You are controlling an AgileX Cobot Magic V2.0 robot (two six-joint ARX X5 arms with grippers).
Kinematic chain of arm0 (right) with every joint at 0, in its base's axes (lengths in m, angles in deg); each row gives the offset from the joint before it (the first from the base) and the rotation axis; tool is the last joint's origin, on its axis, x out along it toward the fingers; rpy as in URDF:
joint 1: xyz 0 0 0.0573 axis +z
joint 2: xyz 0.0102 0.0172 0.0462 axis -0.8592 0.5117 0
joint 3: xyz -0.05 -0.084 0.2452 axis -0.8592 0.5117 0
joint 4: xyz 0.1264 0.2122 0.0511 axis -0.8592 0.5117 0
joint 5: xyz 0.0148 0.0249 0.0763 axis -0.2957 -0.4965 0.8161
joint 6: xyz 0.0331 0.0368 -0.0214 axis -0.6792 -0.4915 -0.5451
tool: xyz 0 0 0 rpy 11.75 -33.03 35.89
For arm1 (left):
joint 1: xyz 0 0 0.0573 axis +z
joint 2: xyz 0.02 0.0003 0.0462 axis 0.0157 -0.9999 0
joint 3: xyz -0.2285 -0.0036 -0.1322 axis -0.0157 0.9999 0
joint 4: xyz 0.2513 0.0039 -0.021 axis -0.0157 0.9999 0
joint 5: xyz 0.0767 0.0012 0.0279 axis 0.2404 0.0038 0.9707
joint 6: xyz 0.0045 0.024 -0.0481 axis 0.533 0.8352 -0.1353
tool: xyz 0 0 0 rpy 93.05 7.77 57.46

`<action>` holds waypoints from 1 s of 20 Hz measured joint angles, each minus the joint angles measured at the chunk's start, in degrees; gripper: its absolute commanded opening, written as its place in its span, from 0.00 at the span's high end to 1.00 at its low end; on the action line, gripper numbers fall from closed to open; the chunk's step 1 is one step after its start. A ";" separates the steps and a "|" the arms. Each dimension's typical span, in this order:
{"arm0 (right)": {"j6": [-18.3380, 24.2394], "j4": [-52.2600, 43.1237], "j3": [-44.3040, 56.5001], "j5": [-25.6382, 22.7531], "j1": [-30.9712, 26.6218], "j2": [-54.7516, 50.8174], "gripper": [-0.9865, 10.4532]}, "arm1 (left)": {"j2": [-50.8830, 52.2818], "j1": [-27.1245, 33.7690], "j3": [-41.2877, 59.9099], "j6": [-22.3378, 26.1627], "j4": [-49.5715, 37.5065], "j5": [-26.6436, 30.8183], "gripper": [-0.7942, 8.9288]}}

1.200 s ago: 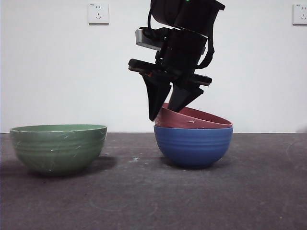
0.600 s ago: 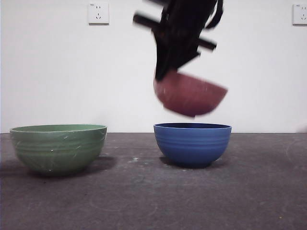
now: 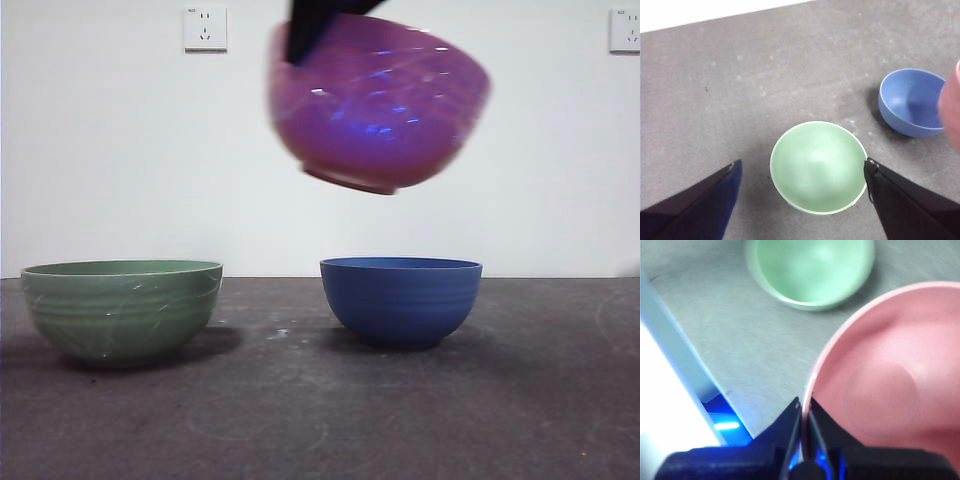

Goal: Pick up the green bowl on the top,put the green bowl on the left,pick up the red bowl in the middle,put the red bowl on the right

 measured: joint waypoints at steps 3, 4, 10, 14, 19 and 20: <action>-1.84 -4.20 4.48 -3.96 6.21 1.51 0.92 | -0.13 0.00 0.00 0.00 -0.02 0.02 0.50; -2.47 -6.43 6.51 -4.26 7.19 2.34 0.92 | -0.13 0.00 0.00 0.00 0.00 0.02 0.50; -3.78 -14.82 11.87 -4.83 7.04 10.38 0.92 | -0.13 0.00 0.00 0.00 0.02 -0.02 0.50; -3.37 -16.09 11.91 -4.81 7.10 14.62 0.85 | -0.11 0.00 0.00 0.00 0.04 -0.02 0.50; -3.30 -16.83 11.93 -4.87 7.02 14.12 0.70 | -0.13 0.00 0.00 0.00 0.02 -0.02 0.50; -2.86 -17.49 12.11 -4.85 6.43 12.39 0.70 | -0.13 0.00 0.00 0.00 0.02 -0.02 0.50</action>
